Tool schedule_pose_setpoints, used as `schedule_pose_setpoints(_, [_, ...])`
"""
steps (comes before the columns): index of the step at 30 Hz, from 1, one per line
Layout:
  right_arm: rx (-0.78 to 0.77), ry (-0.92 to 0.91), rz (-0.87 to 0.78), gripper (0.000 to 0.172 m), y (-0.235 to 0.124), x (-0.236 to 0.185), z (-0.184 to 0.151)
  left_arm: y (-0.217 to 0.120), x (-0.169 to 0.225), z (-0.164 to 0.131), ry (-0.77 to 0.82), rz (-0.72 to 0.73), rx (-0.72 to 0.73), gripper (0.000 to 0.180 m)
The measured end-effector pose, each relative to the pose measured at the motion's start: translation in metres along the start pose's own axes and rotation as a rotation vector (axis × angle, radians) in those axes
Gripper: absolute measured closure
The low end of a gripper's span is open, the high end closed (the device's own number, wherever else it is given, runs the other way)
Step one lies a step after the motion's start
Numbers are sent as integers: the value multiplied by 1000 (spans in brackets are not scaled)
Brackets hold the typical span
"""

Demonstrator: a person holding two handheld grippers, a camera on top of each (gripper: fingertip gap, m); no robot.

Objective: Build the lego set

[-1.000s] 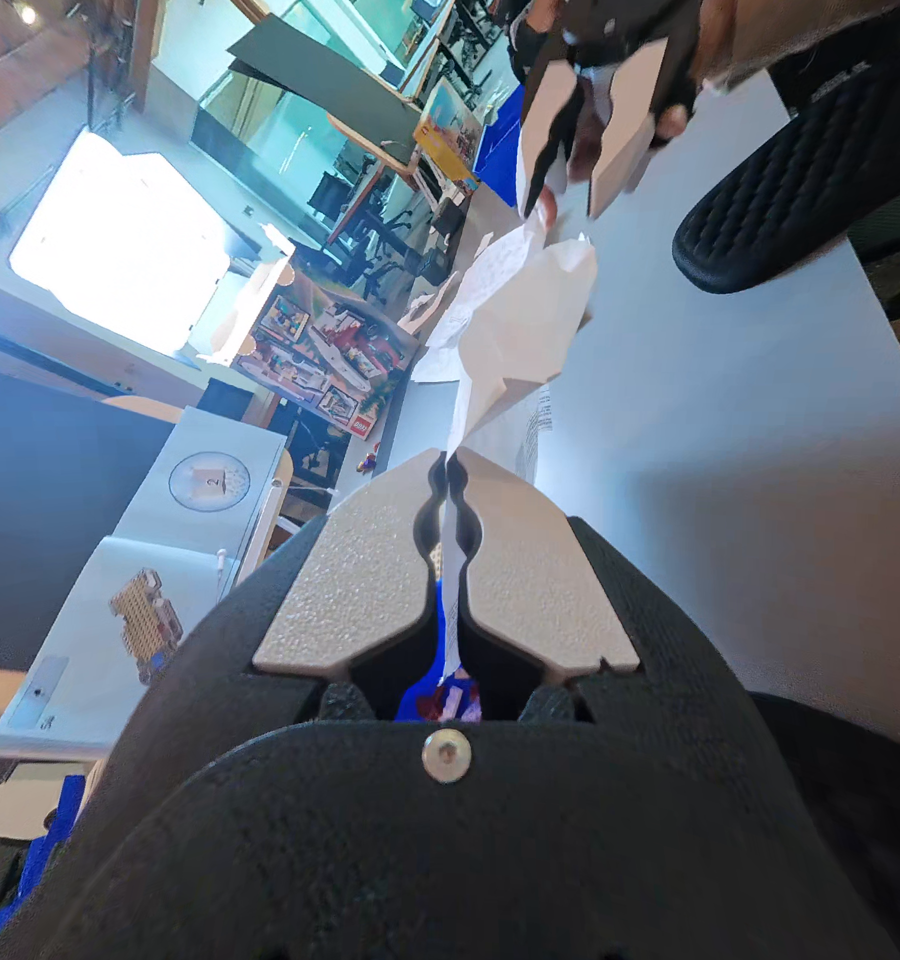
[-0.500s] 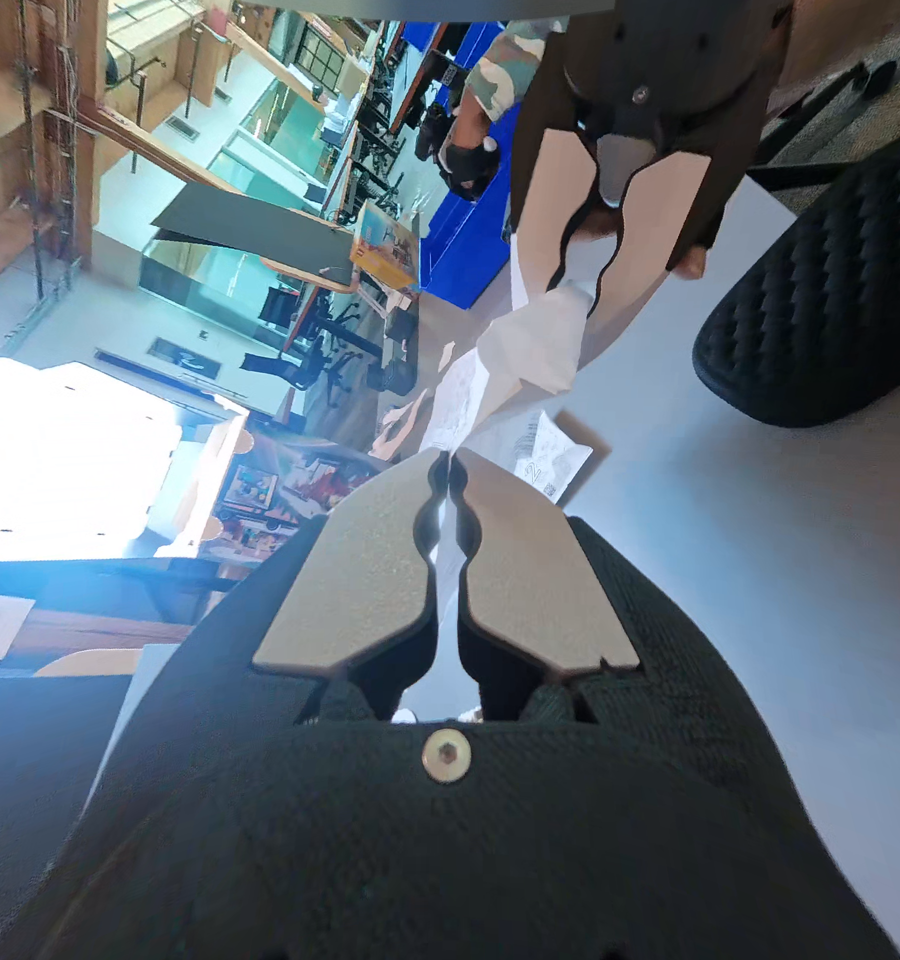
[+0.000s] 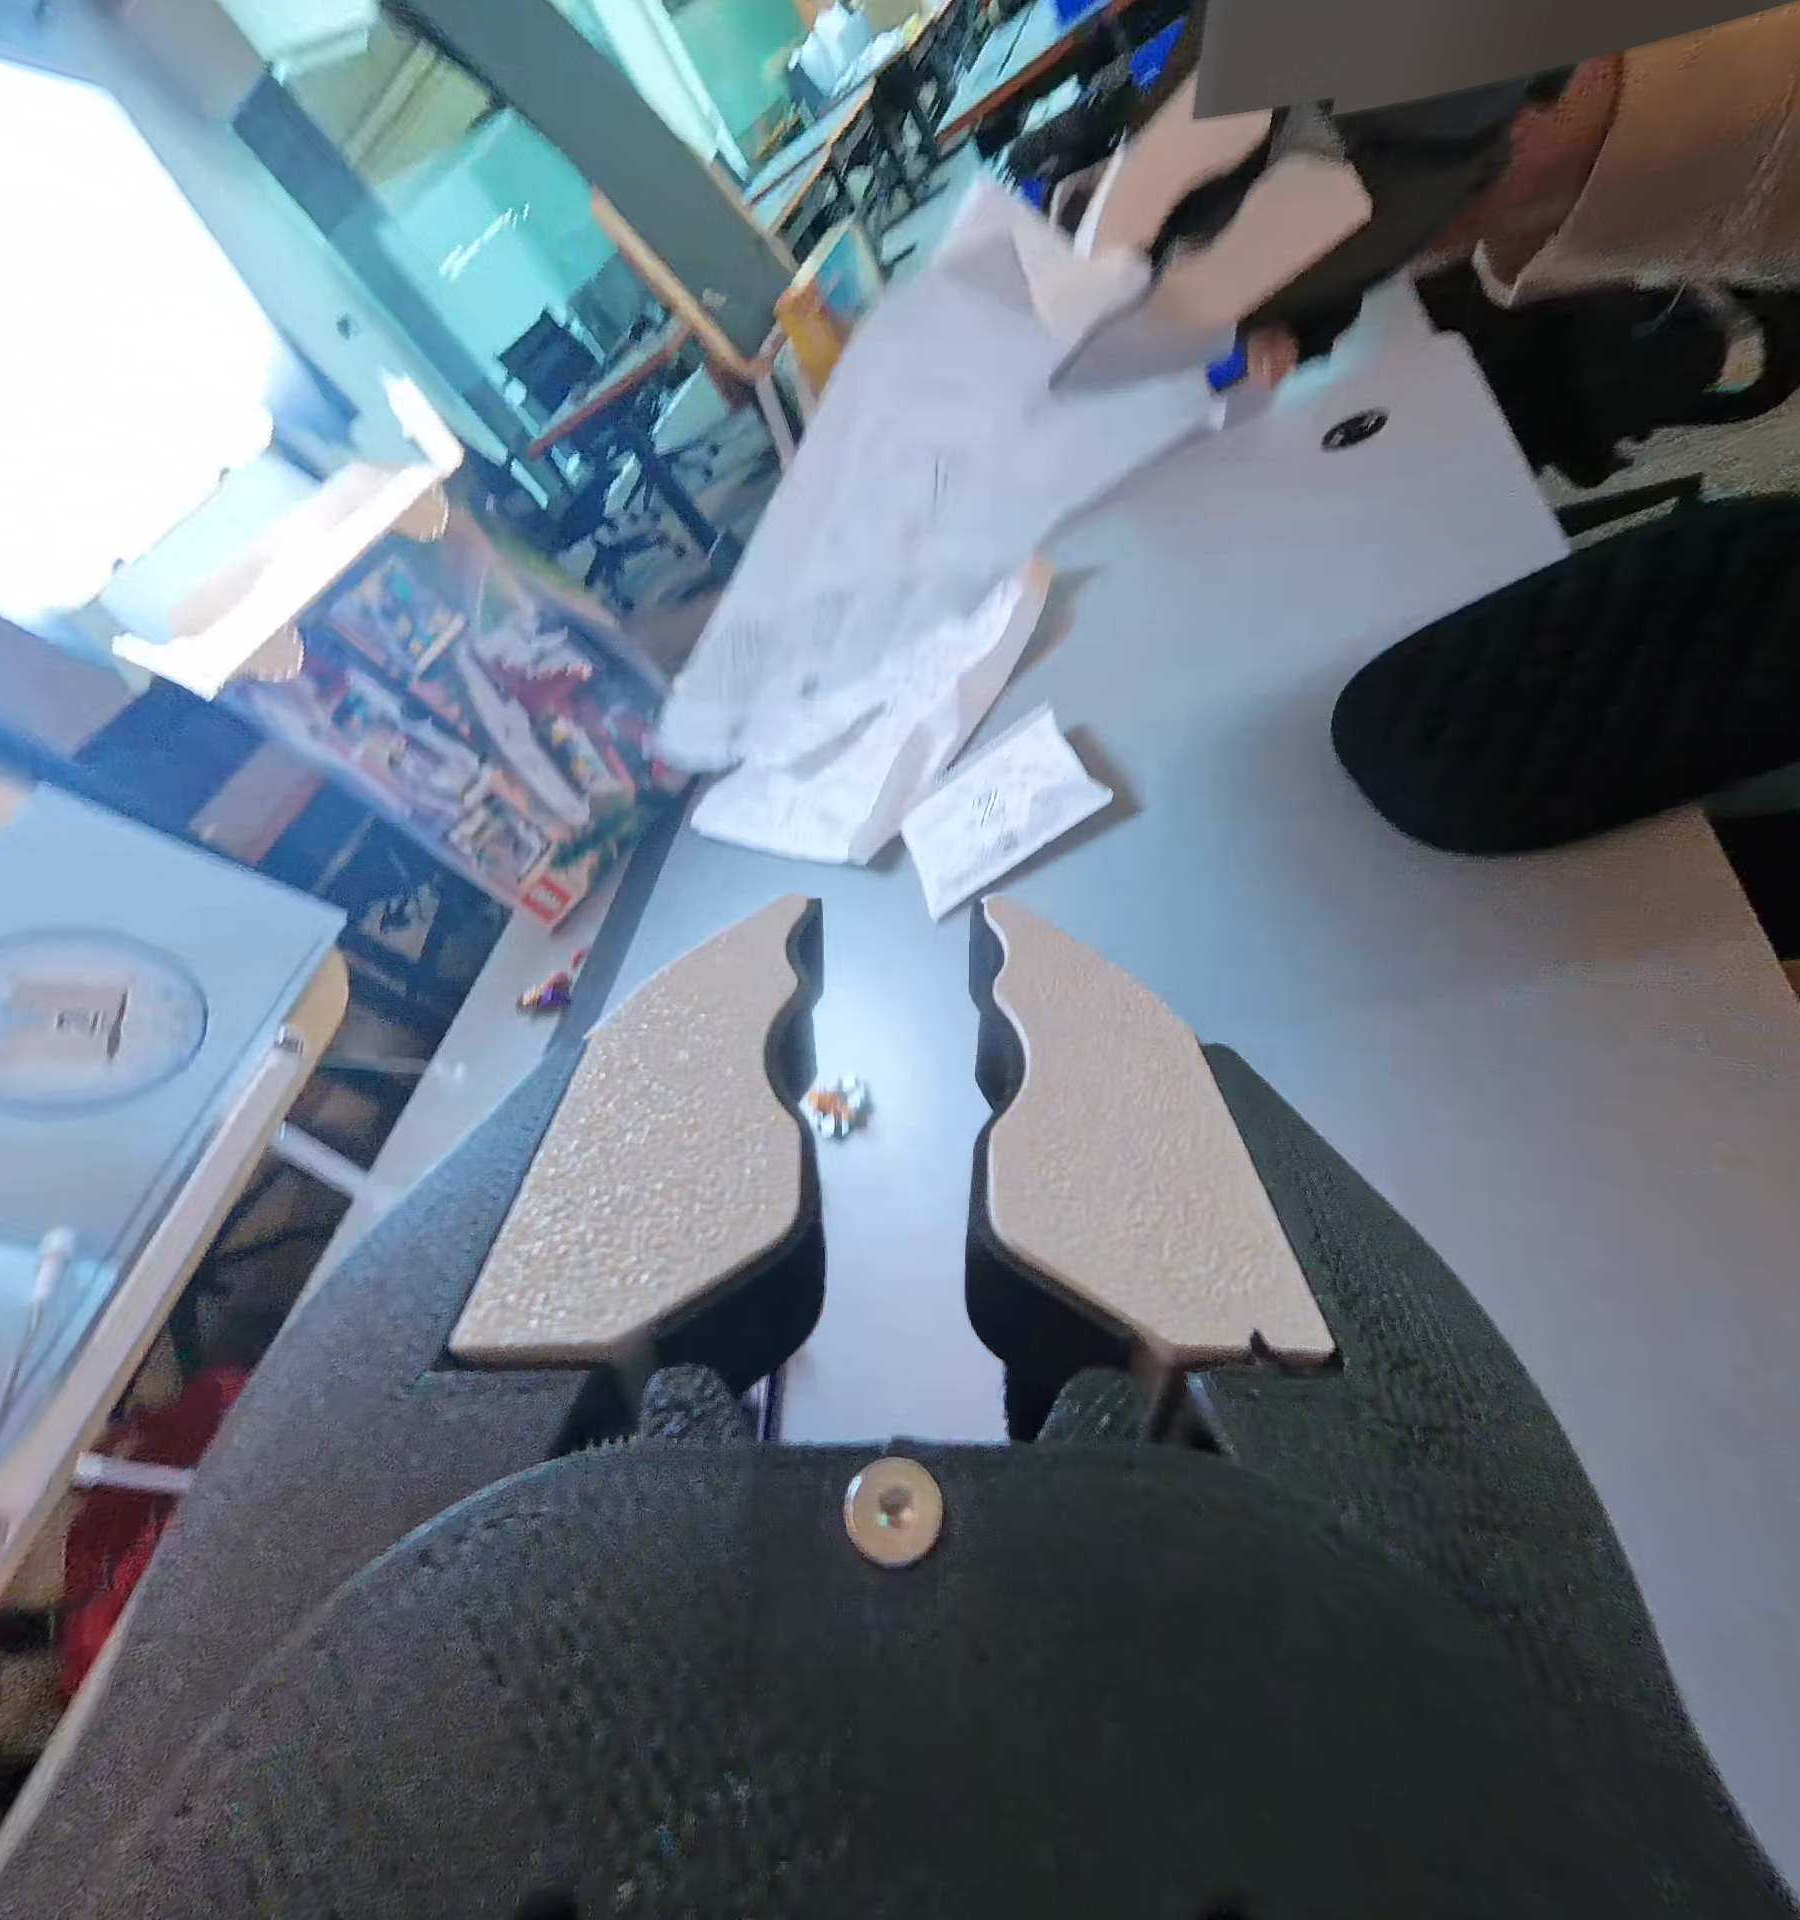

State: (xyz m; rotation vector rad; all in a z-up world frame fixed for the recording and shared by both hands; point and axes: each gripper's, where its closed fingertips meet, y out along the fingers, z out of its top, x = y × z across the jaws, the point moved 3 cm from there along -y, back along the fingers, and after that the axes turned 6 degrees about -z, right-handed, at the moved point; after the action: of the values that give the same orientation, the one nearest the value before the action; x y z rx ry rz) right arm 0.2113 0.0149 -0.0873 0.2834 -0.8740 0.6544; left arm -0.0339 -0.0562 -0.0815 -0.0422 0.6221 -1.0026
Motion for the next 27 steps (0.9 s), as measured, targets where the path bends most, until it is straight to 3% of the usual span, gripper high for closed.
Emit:
schedule_pose_setpoints(8, [-206,-302,-167,168,36,84,-61,-61,-3,-67,-215,98,-171,150])
schedule_pose_setpoints(15, [-399,-522,-148,168,49,80,-133,-77,21,-125,-330,80,-368,141])
schedule_pose_setpoints(19, [-496,-510,-137,167,34,61,-173,-73,37,-152,-361,4,-512,134])
schedule_pose_setpoints(24, [-550,-411,-172,168,-10,51,-185,-81,47,-194,-329,-31,-776,132])
schedule_pose_setpoints(27, [-584,-372,-189,168,-40,44,-185,-85,54,-202,-378,-69,-789,155])
